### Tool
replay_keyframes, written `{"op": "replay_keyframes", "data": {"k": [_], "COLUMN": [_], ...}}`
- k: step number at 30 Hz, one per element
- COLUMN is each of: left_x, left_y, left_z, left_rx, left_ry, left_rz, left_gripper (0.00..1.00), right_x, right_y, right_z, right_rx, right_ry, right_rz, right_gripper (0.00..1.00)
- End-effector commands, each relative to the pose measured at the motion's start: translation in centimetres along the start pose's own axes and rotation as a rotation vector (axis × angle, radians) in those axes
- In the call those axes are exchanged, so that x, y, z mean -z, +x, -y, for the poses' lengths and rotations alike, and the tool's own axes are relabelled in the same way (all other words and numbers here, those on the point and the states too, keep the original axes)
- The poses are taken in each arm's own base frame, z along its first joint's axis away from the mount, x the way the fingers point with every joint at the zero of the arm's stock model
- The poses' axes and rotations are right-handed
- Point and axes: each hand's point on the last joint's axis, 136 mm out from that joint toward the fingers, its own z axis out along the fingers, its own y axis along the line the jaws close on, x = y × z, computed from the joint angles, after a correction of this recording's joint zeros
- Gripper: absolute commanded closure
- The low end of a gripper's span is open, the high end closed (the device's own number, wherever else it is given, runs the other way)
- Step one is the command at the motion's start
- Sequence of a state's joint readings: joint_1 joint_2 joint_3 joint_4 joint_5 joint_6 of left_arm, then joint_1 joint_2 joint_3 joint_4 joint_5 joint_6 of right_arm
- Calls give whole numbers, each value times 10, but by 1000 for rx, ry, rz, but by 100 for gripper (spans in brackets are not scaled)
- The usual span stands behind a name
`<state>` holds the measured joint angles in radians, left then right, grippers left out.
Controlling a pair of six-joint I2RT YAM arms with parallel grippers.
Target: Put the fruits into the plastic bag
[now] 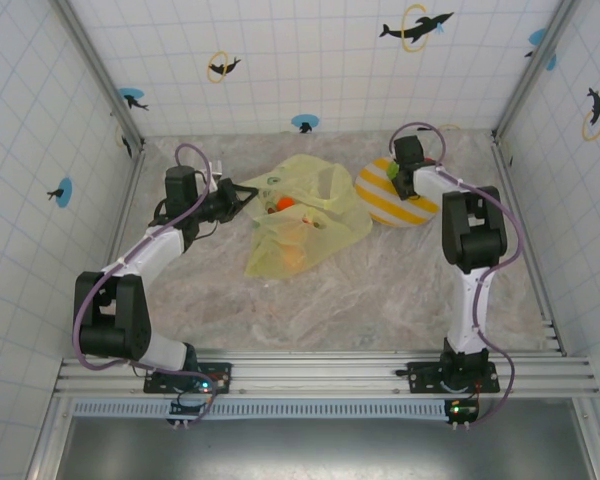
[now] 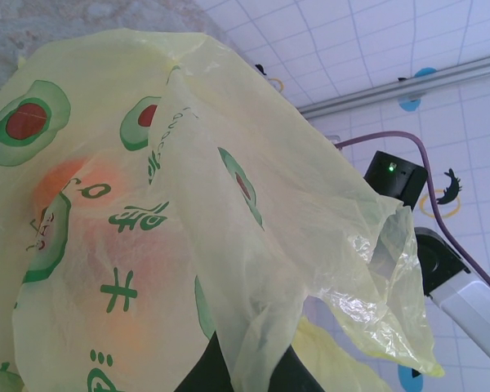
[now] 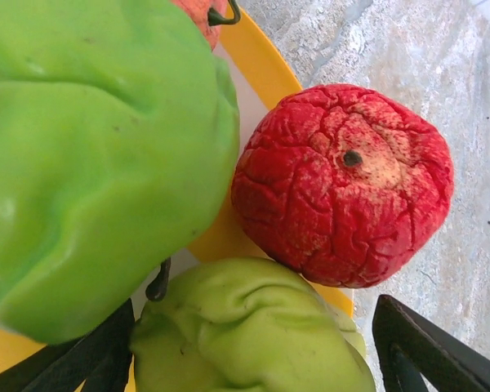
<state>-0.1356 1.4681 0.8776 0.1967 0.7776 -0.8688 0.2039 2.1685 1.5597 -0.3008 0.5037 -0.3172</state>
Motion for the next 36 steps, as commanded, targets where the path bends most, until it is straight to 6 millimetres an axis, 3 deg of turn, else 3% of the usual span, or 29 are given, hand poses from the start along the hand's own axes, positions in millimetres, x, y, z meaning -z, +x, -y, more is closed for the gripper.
{"op": "replay_keyframes", "data": {"k": [1,9,16,21,25,36], "left_x": [-1,-1,0,0,1,1], "left_y": [2,2,2,2,3,3], "left_z": [-4,-3,-3,-1,-1,0], "left_rx": [3,1,1,-1,1,1], "left_ry": [7,9,10,14,16,20], "left_rz": [-11,-13,-13,-13,-13,-10], "left_gripper": [100,100,100,100,100,100], "right_x": [-2,-4,21,63,104,236], "right_y": [-4,0,-11,-17,-7,26], "right_z": [-3,-8,2,10,8,-54], "right_rx": [23,36,-8,-101,-173,-345], "right_ry": [1,-17,-24,-62,-113,-629], "right_rz": [-13,-39,0,78,150,438], "right_gripper": [24,26,38,44,47,49]}}
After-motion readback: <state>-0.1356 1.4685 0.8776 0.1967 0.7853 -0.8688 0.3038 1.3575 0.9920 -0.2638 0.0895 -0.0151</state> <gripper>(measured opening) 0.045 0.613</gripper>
